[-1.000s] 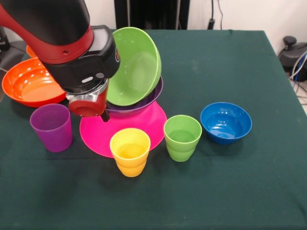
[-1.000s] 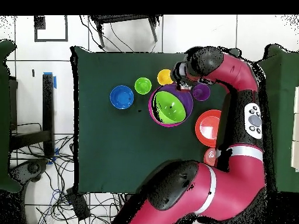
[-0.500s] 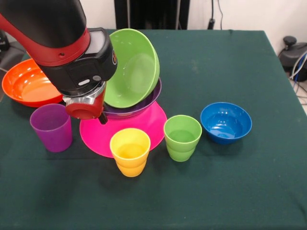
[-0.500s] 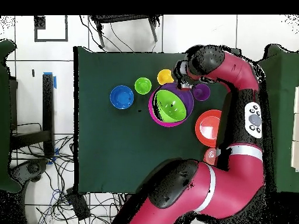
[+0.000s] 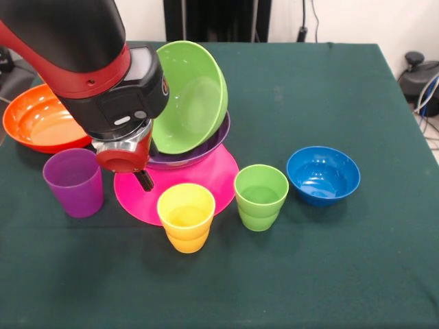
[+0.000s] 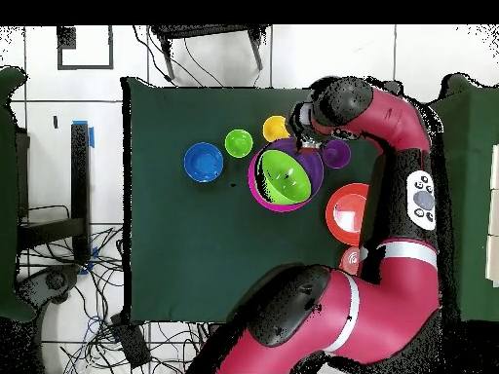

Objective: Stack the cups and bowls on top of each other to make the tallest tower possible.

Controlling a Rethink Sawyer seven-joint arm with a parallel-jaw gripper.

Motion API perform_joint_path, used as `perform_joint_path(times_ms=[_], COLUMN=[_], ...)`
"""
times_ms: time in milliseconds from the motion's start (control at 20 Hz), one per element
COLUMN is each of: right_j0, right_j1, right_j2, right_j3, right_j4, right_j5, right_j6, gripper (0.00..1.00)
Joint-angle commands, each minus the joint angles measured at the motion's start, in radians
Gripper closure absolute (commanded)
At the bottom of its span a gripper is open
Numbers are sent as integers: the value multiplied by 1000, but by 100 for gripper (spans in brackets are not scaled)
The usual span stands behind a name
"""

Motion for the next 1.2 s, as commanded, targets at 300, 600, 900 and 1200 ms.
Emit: perform_joint_path(times_ms=[300,600,900,1200], right_j0=[26,25,26,33], right_j1=[28,-11,-42,-48], right_j2=[71,64,60,61], right_j3=[22,24,11,-6], right_j4=[-49,-45,-46,-53], right_j5=[-55,-14,25,42], right_j6=[-268,-269,-280,-288], gripper=[0,0,0,0])
